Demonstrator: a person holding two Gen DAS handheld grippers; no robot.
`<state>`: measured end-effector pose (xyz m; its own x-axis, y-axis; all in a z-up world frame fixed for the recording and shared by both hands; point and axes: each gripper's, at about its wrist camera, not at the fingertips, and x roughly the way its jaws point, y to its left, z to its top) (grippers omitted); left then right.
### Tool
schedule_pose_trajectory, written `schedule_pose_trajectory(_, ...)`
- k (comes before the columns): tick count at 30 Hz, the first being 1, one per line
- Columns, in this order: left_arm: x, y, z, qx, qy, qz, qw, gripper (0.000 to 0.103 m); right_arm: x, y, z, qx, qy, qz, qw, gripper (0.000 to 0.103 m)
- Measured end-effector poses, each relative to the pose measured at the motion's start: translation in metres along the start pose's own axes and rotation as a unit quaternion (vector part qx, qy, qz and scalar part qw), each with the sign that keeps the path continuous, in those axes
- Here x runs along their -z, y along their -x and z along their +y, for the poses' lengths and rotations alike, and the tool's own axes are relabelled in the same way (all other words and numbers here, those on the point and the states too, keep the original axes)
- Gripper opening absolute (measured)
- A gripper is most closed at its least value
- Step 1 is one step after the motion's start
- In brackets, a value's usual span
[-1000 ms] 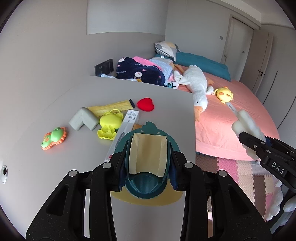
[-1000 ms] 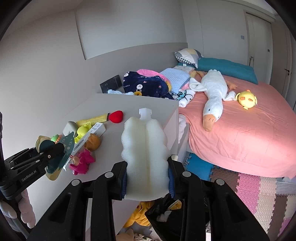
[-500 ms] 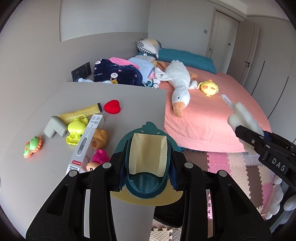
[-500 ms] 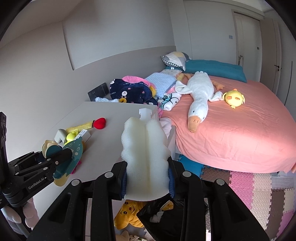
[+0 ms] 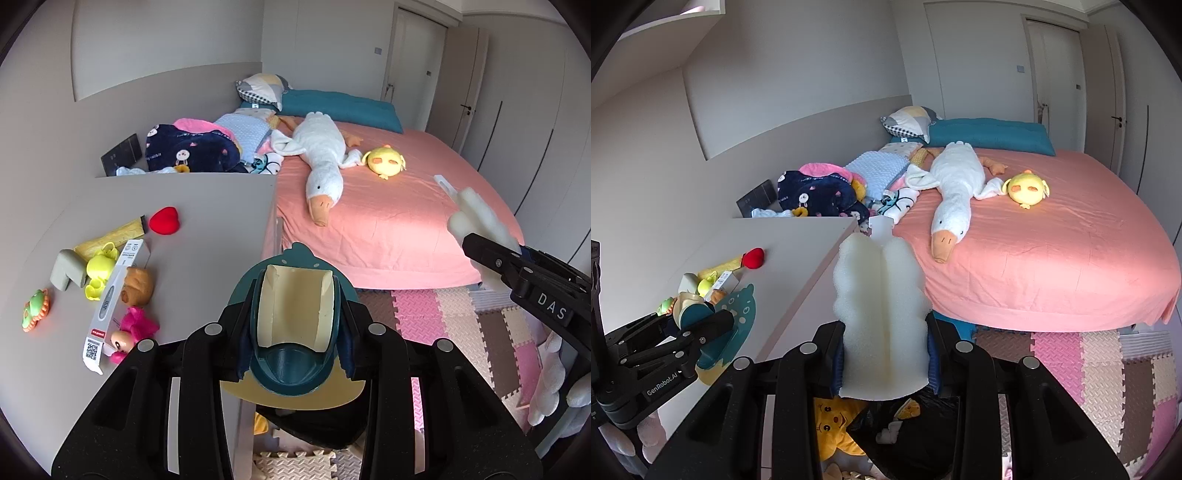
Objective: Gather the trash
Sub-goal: 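Carry the potty and foam to the black trash bag and release them, then move both grippers back over the desk toward the remaining toys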
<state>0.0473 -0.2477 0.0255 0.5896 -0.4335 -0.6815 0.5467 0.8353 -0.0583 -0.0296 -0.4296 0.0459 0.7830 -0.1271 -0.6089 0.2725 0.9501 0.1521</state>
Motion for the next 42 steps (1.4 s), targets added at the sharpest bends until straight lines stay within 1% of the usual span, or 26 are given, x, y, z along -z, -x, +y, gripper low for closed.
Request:
schedule_pose_trajectory(9, 0.004, -0.013, -0.037, 0.033, -0.03, 0.02, 0.9988, 0.035, 0.002, 0.001, -0.031, 0.024, -0.025, 0.005, 0.999, 0.035)
schedule_pose_trajectory(16, 0.011, -0.029, -0.057, 0.052, -0.049, 0.043, 0.9966, 0.036, 0.004, -0.01, -0.05, 0.034, -0.045, 0.018, 0.998, 0.036)
schedule_pose_trajectory(17, 0.013, -0.032, -0.059, 0.055, -0.053, 0.048, 0.9959, 0.036, 0.003, -0.012, -0.052, 0.033, -0.048, 0.021, 0.998, 0.038)
schedule_pose_trajectory(18, 0.015, -0.035, -0.06, 0.061, -0.057, 0.053, 0.9951, 0.036, 0.003, -0.014, -0.054, 0.03, -0.053, 0.022, 0.998, 0.044)
schedule_pose_trajectory(19, 0.016, -0.037, -0.061, 0.061, -0.057, 0.056, 0.9949, 0.039, 0.001, -0.015, -0.055, 0.029, -0.058, 0.022, 0.998, 0.047)
schedule_pose_trajectory(20, 0.018, -0.038, -0.06, 0.054, -0.055, 0.057, 0.9954, 0.055, 0.0, -0.015, -0.058, 0.033, -0.064, 0.019, 0.997, 0.054)
schedule_pose_trajectory(21, 0.018, -0.038, -0.059, 0.047, -0.056, 0.056, 0.9957, 0.076, -0.001, -0.014, -0.059, 0.039, -0.068, 0.015, 0.997, 0.058)
schedule_pose_trajectory(22, 0.019, -0.037, -0.058, 0.039, -0.059, 0.051, 0.9962, 0.083, -0.002, -0.013, -0.061, 0.047, -0.07, 0.009, 0.996, 0.061)
schedule_pose_trajectory(23, 0.019, -0.034, -0.057, 0.03, -0.062, 0.045, 0.9966, 0.084, -0.003, -0.011, -0.061, 0.054, -0.072, 0.003, 0.996, 0.064)
schedule_pose_trajectory(25, 0.018, -0.029, -0.055, 0.021, -0.07, 0.037, 0.9966, 0.086, -0.004, -0.011, -0.062, 0.056, -0.073, -0.001, 0.996, 0.064)
schedule_pose_trajectory(26, 0.017, -0.026, -0.054, 0.016, -0.07, 0.032, 0.9969, 0.089, -0.004, -0.012, -0.063, 0.054, -0.076, 0.0, 0.996, 0.064)
schedule_pose_trajectory(30, 0.013, -0.021, -0.045, 0.018, -0.058, 0.027, 0.9978, 0.09, -0.003, -0.017, -0.063, 0.051, -0.079, 0.005, 0.996, 0.064)
schedule_pose_trajectory(36, 0.016, -0.023, -0.037, 0.016, -0.045, 0.03, 0.9984, 0.09, 0.0, -0.024, -0.056, 0.044, -0.076, 0.015, 0.996, 0.064)
schedule_pose_trajectory(42, 0.02, -0.023, -0.027, 0.008, -0.041, 0.033, 0.9986, 0.09, 0.002, -0.03, -0.036, 0.029, -0.063, 0.019, 0.997, 0.064)
